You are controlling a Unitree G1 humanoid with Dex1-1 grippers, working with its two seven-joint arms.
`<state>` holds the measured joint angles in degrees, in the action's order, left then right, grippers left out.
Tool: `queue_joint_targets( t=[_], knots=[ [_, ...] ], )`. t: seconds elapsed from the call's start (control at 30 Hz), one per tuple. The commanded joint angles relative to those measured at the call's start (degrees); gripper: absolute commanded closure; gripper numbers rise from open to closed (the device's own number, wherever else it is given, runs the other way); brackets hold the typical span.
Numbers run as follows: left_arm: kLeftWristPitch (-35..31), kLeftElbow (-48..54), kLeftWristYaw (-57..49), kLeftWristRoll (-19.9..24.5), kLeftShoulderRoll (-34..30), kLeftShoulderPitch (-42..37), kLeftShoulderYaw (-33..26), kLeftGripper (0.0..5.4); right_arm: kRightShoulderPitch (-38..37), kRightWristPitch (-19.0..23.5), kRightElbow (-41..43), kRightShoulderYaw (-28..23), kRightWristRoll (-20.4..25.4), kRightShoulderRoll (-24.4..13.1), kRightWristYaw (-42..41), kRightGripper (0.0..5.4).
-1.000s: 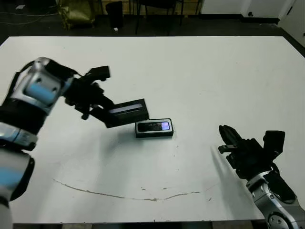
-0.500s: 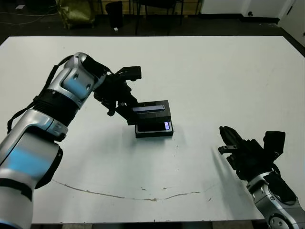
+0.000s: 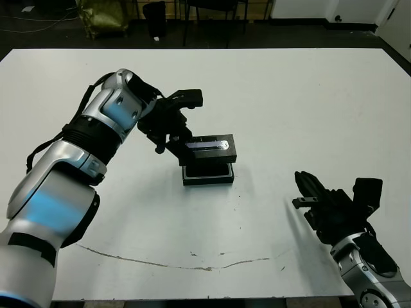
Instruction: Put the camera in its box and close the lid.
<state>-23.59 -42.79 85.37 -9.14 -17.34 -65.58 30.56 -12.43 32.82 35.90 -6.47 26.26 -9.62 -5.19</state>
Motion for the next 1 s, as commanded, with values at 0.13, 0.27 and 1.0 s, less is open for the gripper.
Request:
queue_joint_targets(
  t=[0.13, 0.27, 1.0],
  knots=[
    [2.64, -2.39, 1.39, -1.76, 1.2, -1.34, 1.44, 3.32, -0.23, 0.42, -0.8, -0.24, 0.46, 0.32, -0.27, 5.4],
    [2.48, -3.05, 2.52, -2.1, 1.81, -1.87, 1.27, 3.32, -0.07, 0.24, -1.03, -0.39, 0.24, 0.32, -0.46, 5.4],
    [1.5, -3.09, 2.87, -3.36, 2.34, 0.17, 2.04, 3.32, -0.86, -0.37, -0.57, 0.77, -1.06, 1.35, -0.49, 5.4]
  ],
)
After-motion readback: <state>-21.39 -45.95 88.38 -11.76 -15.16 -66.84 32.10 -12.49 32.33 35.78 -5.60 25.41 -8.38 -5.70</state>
